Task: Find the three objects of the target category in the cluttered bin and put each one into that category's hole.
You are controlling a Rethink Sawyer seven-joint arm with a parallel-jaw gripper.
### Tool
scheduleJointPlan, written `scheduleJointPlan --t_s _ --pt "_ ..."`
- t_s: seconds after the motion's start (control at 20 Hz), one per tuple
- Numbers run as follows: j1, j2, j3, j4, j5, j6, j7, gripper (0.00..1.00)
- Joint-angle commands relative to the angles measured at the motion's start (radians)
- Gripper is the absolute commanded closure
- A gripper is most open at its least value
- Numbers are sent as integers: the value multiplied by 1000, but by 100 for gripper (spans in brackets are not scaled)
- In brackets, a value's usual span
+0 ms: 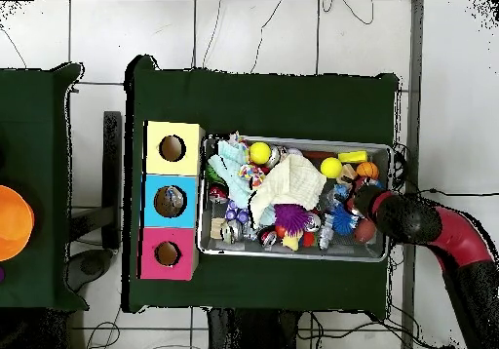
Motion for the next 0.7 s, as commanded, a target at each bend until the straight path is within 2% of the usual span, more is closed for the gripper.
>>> scheduleJointPlan --t_s 0.05,0.2,0.5,0.7 --pt "16 -20 -52 -25 2 77 -7 0" --pt "20 -16 -51 -27 9 82 -6 0" --pt "31 -101 -49 15 44 121 26 0" --pt "53 -85 -56 17 48 100 47 0"
